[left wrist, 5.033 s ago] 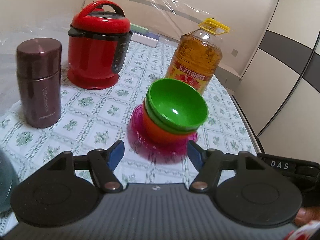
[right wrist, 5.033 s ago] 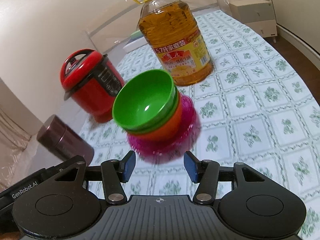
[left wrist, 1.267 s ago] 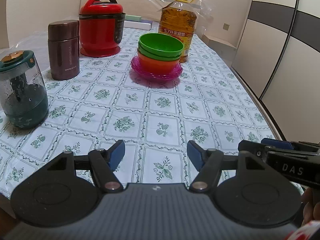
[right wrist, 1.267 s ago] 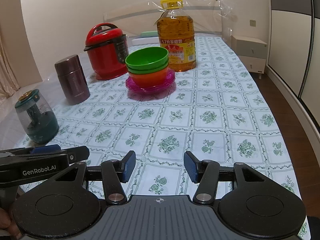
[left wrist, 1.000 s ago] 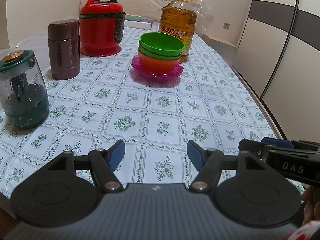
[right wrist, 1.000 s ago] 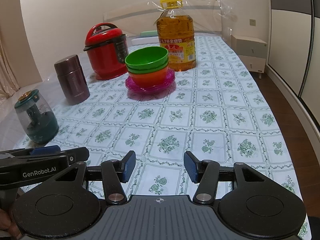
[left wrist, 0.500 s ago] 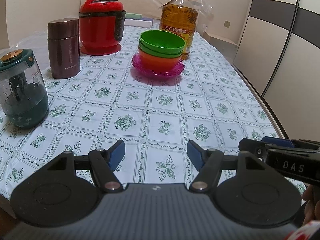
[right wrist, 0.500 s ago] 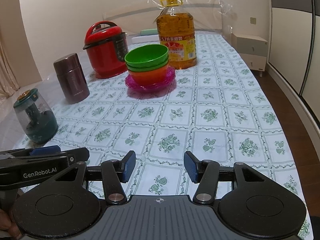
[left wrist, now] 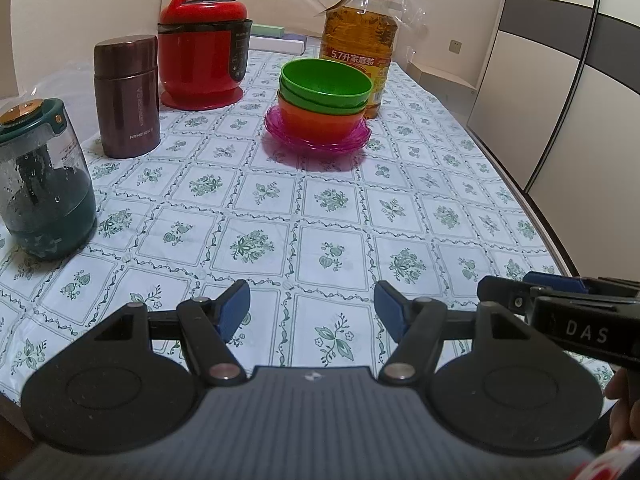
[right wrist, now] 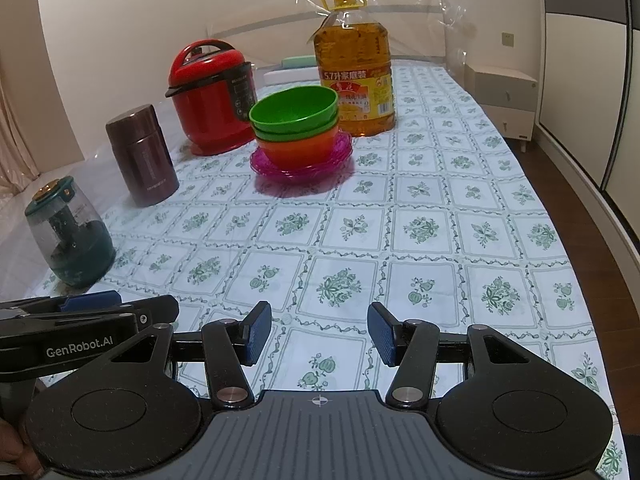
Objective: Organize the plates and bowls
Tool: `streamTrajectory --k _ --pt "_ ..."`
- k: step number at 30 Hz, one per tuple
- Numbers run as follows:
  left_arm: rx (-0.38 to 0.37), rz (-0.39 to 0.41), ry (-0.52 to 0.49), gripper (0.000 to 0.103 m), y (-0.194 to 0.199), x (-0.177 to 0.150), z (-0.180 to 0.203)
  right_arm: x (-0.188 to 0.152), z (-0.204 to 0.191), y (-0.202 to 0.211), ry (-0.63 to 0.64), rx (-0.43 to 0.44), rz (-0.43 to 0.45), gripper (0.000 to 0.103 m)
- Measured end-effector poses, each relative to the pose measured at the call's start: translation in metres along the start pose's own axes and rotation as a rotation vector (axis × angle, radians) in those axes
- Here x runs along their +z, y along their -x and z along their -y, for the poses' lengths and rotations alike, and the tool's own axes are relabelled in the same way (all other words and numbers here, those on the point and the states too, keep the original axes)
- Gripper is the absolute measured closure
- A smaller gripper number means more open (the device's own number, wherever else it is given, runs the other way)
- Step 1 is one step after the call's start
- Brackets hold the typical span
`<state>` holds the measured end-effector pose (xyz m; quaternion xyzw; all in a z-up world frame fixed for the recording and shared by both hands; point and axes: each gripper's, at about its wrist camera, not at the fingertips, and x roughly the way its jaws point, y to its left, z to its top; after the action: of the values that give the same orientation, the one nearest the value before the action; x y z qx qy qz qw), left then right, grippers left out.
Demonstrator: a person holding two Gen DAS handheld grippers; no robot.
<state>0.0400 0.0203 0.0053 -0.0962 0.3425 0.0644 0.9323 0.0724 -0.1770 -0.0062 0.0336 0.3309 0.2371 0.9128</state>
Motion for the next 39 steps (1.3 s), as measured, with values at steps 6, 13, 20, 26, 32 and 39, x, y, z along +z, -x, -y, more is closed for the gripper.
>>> streamTrajectory --k 6,13,20,26,32,39 --pt "0.0 0.0 -0.001 0.037 -0.0005 0.0002 -0.0004 0.0004 0.0003 -0.0007 0.0 -0.002 0.0 0.049" --pt "-0.001 -0.001 -0.002 0.037 -0.0013 0.0009 -0.0001 0.0021 0.0003 -0.0021 0.0 -0.003 0.0 0.049" --pt "0.0 0.0 -0.002 0.037 -0.001 0.0006 0.0006 0.0021 0.0009 -0.0014 -0.001 -0.003 0.0 0.049" --pt "-0.001 0.0 -0.002 0.037 -0.0011 0.0006 0.0002 0.0023 0.0009 -0.0022 -0.001 -0.002 -0.001 0.049" --pt "-0.001 0.001 -0.001 0.037 -0.0026 0.0026 0.0012 0.0027 0.001 -0.003 -0.001 -0.003 -0.002 0.049" --pt "0.004 0.023 -0.004 0.037 -0.0015 0.0012 0.0016 0.0023 0.002 -0.004 -0.004 -0.004 -0.002 0.049"
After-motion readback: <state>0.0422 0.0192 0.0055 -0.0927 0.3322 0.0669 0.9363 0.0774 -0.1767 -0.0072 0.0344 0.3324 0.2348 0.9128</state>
